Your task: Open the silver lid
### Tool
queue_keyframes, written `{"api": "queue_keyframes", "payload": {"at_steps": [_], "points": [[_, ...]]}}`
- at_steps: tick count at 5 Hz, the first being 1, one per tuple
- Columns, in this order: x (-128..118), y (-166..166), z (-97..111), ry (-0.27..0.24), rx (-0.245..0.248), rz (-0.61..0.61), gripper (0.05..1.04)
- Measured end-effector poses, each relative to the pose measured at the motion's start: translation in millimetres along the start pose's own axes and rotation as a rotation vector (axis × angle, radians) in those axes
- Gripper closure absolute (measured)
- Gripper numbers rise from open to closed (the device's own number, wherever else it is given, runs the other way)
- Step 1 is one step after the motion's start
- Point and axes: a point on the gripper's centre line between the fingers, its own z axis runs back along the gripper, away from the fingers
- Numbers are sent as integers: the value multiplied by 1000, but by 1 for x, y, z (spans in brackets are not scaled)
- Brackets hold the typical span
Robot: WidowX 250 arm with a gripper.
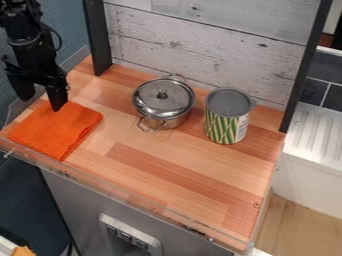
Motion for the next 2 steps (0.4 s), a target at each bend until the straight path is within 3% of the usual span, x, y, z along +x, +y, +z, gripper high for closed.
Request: {"api": "queue_keyframes", "payload": {"at_steps": [1,2], "points": [[-3,-5,-9,27,-17,3,85],[13,-40,2,7,-17,-47,85]]}}
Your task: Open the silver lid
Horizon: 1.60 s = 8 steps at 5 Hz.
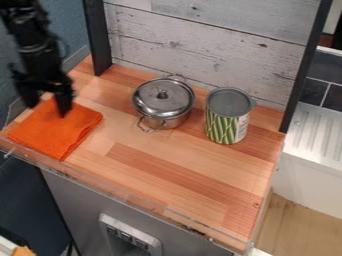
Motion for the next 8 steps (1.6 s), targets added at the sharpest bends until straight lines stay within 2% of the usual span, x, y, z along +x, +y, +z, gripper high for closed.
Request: {"api": "queue_keyframes", "payload": {"at_steps": [1,2,3,4,5,6,8], "points": [[20,-38,20,-42,-14,-65,85],[39,-69,36,-94,-69,-107,85],[61,-98,51,-138,-92,-157,85],[78,-115,29,-111,-104,-177,85],[94,-119,17,-84,-94,-186,85],[98,-126,4,-58,-87,-199,133],[91,-129,-2,-35,-67,-227,719]]}}
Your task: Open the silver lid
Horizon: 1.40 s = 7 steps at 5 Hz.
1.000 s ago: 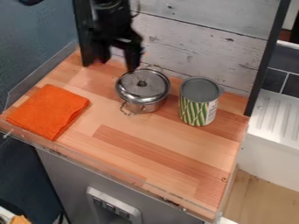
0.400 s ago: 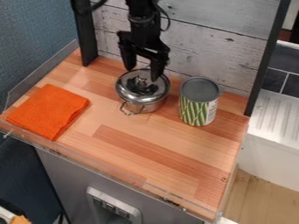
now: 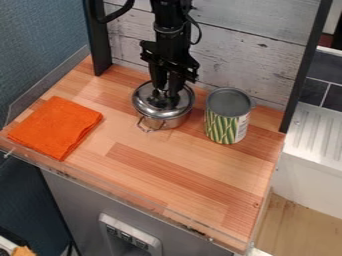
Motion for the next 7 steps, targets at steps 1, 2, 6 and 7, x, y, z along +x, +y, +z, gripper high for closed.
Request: {"api": "queue_keyframes", "payload": {"at_steps": [1,2,6,7], "points": [[-4,1,-1,22,11,5,802],[-5,2,2,41,10,-12,802],[-103,-26,39,0,52,-117,802],[-127,-1,30,17,94,-83,802]]}}
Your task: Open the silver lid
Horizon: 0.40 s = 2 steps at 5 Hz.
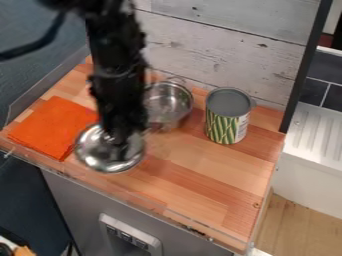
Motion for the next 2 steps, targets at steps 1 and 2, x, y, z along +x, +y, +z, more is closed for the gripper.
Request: {"api": "queue_keyframes", "payload": {"at_steps": [1,2], "points": [[-20,37,-9,15,21,94,802],[-19,78,-29,32,9,188,802]]}}
